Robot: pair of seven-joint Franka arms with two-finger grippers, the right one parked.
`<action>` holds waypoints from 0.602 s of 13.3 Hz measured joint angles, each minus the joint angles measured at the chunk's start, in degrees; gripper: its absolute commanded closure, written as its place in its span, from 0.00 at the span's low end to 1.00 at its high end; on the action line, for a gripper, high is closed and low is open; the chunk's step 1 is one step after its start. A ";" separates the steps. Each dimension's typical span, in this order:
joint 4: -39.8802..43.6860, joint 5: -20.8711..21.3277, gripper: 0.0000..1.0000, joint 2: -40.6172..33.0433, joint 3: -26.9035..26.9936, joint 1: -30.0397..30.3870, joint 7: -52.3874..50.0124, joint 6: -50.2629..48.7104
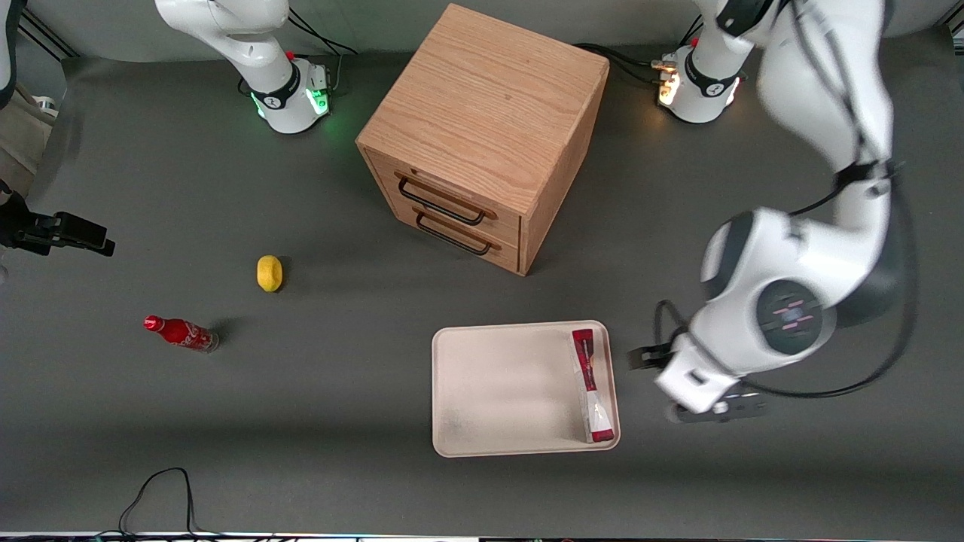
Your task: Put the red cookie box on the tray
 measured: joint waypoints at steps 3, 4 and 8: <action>-13.29 0.00 0.00 -12.14 0.03 6.50 5.33 0.07; -18.04 0.01 0.00 -16.10 0.33 7.37 6.91 0.55; -35.44 0.49 0.00 -30.80 7.86 4.53 11.12 3.90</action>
